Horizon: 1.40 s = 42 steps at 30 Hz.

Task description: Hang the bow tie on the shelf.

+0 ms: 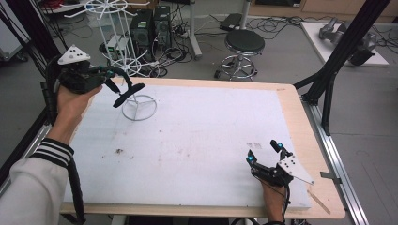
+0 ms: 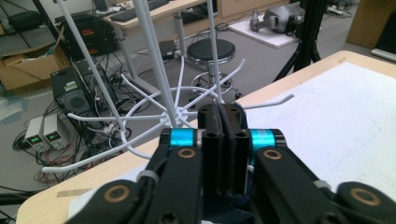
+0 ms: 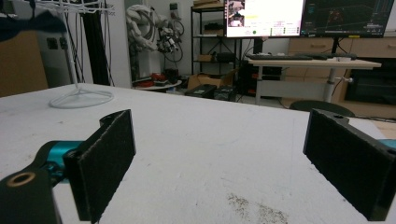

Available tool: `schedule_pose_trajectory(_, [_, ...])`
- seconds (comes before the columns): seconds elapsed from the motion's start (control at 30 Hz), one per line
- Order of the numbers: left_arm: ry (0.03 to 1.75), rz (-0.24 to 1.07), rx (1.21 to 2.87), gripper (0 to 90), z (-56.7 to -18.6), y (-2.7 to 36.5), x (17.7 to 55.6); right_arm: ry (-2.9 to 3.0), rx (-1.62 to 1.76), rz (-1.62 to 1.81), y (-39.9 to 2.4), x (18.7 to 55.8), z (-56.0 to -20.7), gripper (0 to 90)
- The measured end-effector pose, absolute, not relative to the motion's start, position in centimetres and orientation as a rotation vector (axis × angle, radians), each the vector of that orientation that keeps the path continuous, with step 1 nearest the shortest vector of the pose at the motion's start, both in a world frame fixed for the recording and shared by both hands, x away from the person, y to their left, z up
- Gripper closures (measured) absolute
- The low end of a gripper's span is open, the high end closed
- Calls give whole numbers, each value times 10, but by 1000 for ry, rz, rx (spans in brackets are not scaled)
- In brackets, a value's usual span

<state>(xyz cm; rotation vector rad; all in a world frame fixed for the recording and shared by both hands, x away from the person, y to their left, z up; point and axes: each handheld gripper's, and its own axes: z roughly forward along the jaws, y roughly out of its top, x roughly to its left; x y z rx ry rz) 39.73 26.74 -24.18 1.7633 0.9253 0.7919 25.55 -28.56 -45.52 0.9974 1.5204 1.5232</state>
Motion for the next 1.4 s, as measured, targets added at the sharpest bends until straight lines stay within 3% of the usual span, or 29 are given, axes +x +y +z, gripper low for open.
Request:
schedule_pose_trajectory(0.17, [937,809,1761,631,-240,268,397,1519,995,1520,-286,256,-455,82])
schedule_pose_trajectory(0.23, [935,820,1744,508,-241,270,397,1518,998,1523,-286,256,-455,82])
schedule_pose_trajectory(0.5, [857,762,1640,183,-249,279,385,1520,989,1519,-286,256,-455,82])
schedule_pose_trajectory(1.0, [651,750,1445,132,-298,302,317,1513,991,1508,-285,255,-455,82])
schedule_pose_trajectory(1.4, [675,670,1409,115,-405,301,296,1514,992,1508,-285,255,-455,82])
